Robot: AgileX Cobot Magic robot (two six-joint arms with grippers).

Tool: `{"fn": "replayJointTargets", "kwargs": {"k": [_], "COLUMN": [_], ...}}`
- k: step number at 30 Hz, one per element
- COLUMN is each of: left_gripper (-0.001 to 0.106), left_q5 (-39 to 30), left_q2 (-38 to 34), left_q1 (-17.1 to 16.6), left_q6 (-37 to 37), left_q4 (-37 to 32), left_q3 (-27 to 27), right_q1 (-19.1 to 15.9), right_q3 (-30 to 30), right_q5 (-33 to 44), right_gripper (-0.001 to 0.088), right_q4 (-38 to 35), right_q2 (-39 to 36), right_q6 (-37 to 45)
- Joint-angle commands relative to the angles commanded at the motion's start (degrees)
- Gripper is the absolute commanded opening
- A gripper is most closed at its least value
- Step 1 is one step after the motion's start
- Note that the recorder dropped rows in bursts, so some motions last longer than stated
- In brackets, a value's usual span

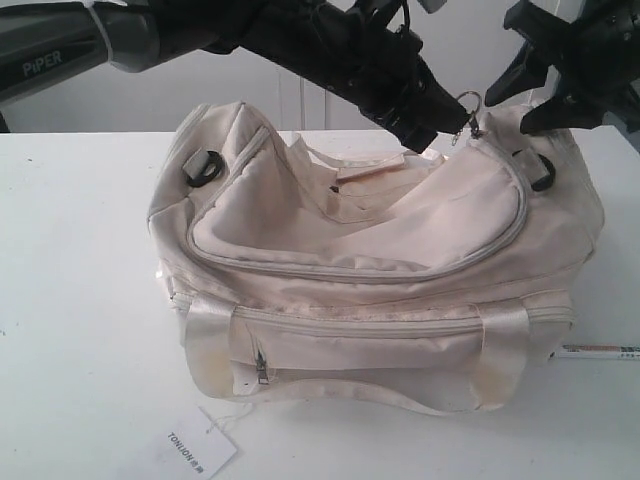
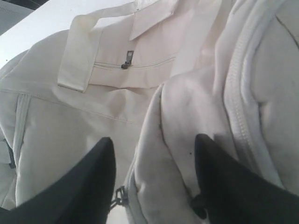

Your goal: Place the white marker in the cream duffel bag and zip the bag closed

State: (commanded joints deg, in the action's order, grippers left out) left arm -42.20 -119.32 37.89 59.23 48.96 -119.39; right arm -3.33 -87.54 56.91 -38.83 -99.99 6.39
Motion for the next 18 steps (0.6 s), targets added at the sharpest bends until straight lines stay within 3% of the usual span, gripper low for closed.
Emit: {"fn": "replayJointTargets", "kwargs": {"k": [5,8,11,16,18], "left_gripper": [0.000,0.000,0.000,0.000,0.000], "left_q5": [-1.0,-1.0,-1.2,-2.3,-3.3], "left_q2": [0.0,0.0,0.0,0.0,0.0], "left_q1": [0.1,0.1,0.1,0.1,0.1], "left_q6": [0.0,0.0,0.0,0.0,0.0], "left_q4": [0.6,0.6,0.6,0.6,0.6], "left_q3": [0.0,0.0,0.0,0.0,0.0], "right_q1": [1.9,1.9,1.9,1.9,1.9], "right_q3": [0.0,0.0,0.0,0.0,0.0], "right_q5": [-0.3,-0.1,0.6,-0.3,-1.4], "right_gripper": [0.0496,0.0447,0.0352,0.0066,0.0001], "right_q4": [1.8,3.2,3.2,2.2,2.2], "right_q2": [-1.8,-2.3,-2.9,-2.9,-2.9], "right_q6": [-0.2,-0.2,-0.2,-0.7,-0.9]}}
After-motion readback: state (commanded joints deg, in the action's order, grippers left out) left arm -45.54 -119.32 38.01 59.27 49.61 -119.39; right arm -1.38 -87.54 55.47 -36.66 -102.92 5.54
